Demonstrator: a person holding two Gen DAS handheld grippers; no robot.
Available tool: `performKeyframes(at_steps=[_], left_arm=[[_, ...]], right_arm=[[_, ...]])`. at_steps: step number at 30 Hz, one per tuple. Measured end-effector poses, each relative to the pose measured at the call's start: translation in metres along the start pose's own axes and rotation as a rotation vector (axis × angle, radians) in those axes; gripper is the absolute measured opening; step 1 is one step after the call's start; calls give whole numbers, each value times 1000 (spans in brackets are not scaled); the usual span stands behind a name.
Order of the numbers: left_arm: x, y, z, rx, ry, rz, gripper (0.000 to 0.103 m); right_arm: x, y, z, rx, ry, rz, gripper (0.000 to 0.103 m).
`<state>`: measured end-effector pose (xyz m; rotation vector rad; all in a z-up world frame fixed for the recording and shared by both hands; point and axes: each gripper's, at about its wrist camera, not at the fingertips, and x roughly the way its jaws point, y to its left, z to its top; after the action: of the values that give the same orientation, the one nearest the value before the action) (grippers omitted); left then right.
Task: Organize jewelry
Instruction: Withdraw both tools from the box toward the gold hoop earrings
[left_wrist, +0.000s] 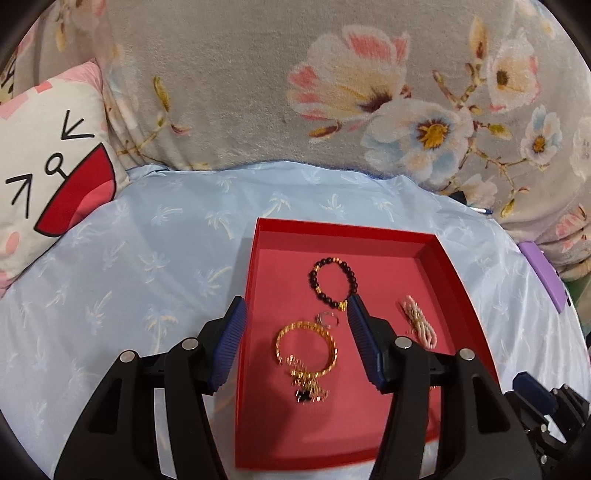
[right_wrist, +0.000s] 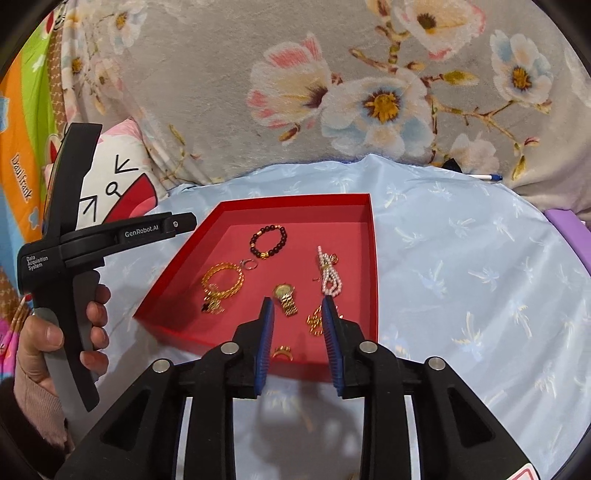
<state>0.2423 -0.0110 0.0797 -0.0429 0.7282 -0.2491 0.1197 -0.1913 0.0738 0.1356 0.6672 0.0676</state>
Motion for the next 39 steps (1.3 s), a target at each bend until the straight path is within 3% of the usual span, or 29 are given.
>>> performKeyframes(at_steps=[6, 16, 29, 39], left_arm=[[-28, -7, -31, 37, -4, 9, 57], [-59, -2, -87, 37, 9, 34, 75], [-55, 12, -147, 36, 94, 62, 75], [-50, 5, -151, 68, 123, 63, 74]], right_arm=[[-22, 5, -22, -9, 0, -21, 31], [-41, -9, -67, 65, 50, -37, 32], [-49, -39, -114, 160, 106, -93, 32], [-47, -40, -122, 162, 119, -102, 36]])
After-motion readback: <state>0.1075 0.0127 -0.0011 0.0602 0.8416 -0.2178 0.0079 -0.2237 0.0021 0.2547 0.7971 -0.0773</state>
